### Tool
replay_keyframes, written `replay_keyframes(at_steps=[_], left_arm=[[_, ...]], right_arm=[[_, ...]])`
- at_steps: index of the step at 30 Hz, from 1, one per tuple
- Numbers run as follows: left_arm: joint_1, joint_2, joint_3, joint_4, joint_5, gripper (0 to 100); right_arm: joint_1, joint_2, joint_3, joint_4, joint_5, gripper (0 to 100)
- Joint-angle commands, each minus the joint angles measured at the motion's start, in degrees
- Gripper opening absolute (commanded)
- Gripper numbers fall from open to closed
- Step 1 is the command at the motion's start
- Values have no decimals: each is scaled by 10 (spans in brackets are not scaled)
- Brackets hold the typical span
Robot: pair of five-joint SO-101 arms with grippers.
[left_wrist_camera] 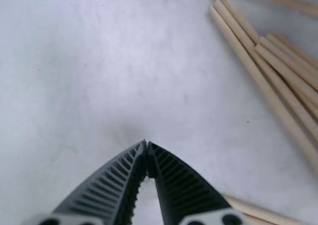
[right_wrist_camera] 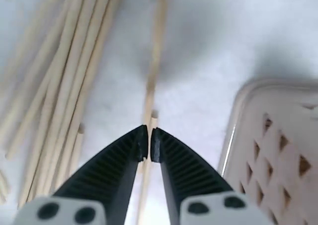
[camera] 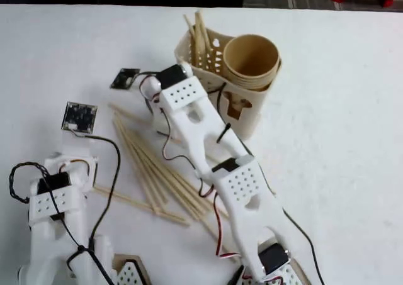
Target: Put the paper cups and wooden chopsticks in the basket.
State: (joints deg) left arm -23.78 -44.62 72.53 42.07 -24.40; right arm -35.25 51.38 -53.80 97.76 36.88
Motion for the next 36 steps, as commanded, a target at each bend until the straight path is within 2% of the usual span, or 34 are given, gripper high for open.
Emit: replay_keyframes(at_steps=[1,7,11,21,24,31,33,36], left_arm=[[-6,-15,-3,-11,-4,28],[-6,-15,-3,-11,-4,28],[-6,-15,-3,-11,-4,28],[-6,-15,-3,-11,-4,28],[-6,-15,-3,-11,-4,28],[-6,-15,-3,-11,-4,28],[-6,-15,-3,-11,-4,28],[-6,-15,-3,-11,-4,28]], right_arm=[[-3,-42,-3,7,-6,19],[-3,-84,92,7,-11,25],[-3,-162,192,-4,-11,97],[6,-291,489,-234,-8,109],[16,-295,523,-278,-7,111],[25,-239,544,-336,12,201],[22,-226,535,-331,25,180],[13,-212,514,-303,60,71]])
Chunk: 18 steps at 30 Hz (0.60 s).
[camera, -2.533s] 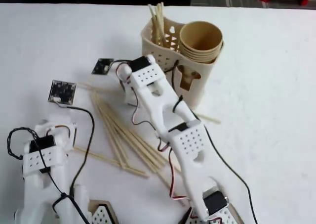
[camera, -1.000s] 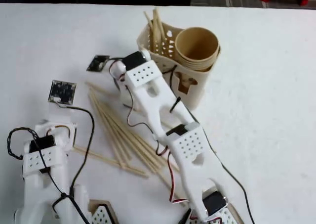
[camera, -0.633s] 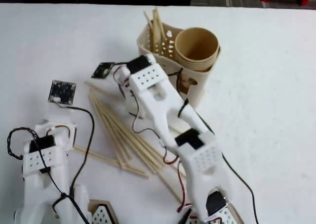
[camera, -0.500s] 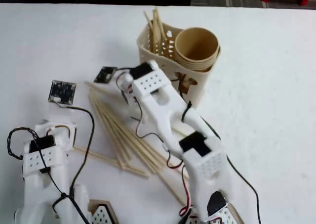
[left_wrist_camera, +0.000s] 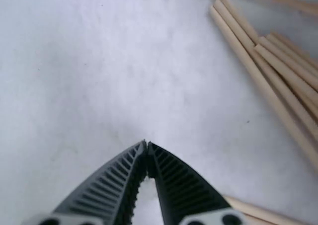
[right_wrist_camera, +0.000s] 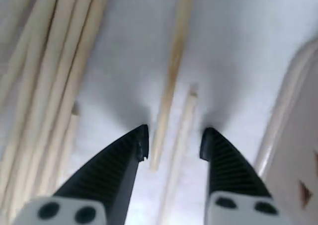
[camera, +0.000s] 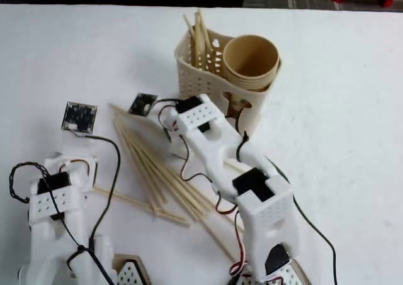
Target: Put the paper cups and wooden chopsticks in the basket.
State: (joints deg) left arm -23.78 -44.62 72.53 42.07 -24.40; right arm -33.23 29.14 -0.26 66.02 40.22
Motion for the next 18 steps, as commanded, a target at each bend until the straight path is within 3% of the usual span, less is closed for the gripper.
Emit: replay_keyframes(at_steps=[1,9,18], left_arm=[[-6,-15,-3,-11,-4,28],[-6,-15,-3,-11,-5,28],[-6,-15,-3,-11,-5,28]], right_arm=[[-12,16,-25,21,28,31],[-11,-5,-24,29,31,19],[-15,-213,57,28,25,19]])
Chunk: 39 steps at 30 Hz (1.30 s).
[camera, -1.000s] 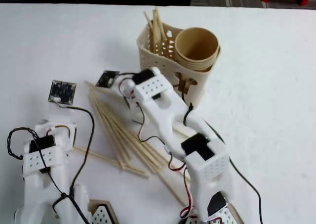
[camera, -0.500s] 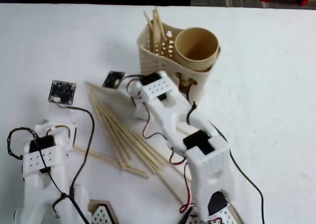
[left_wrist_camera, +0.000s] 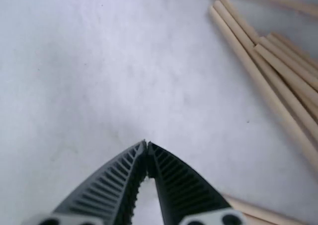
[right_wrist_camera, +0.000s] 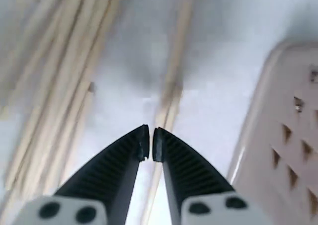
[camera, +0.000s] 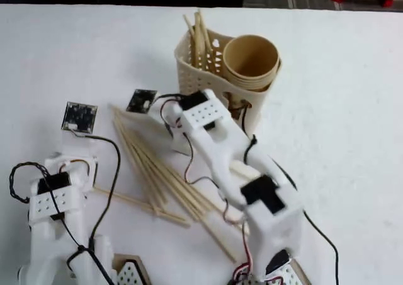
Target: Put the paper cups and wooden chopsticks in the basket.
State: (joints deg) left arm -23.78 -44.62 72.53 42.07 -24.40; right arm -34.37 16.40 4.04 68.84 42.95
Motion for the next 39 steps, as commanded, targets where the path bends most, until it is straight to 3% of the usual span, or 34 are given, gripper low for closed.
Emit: replay_keyframes(at_steps=[1,9,17,26,31,39], left_arm=[[-5,-15,-3,-11,-5,28],[-5,-15,-3,-11,-5,28],[-5,-15,-3,-11,-5,28],[-5,-15,-3,-11,-5,28],[-5,-15,-3,-11,-5,28],[-5,-15,-3,-11,-5,28]], right_arm=[[-3,-104,25,-7,-2,19],[-1,-116,96,-74,-35,31],[-3,-15,95,-122,-41,238],[-15,73,26,-98,-40,228],[-38,142,-66,-7,-36,20],[-40,130,-115,65,-22,20]])
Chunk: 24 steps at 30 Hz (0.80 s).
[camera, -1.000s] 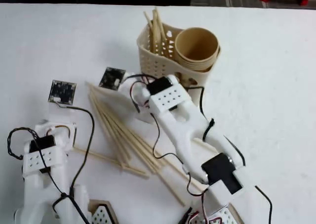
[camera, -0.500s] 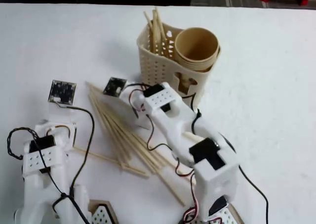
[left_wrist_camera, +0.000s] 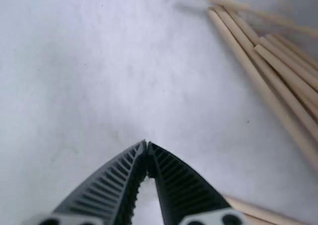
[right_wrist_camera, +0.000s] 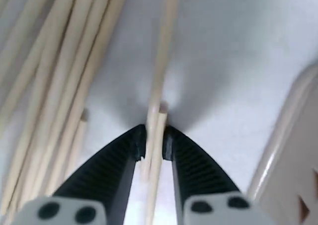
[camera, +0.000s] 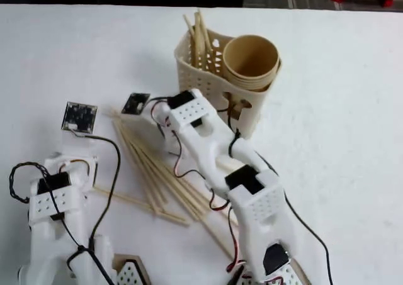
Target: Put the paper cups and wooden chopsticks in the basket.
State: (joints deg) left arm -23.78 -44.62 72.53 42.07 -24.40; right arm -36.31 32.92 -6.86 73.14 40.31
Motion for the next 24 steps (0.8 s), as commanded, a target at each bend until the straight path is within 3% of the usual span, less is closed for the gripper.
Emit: replay_keyframes(at_steps=[1,16,24], left_arm=[[-5,-15,-3,-11,-5,28],[-5,-15,-3,-12,-5,28],[-5,-15,-3,-12,-5,28]], right_arm=[[-18,-55,2,21,-2,20],[-11,-407,261,-116,-40,20],[-16,-443,293,-116,-108,38]])
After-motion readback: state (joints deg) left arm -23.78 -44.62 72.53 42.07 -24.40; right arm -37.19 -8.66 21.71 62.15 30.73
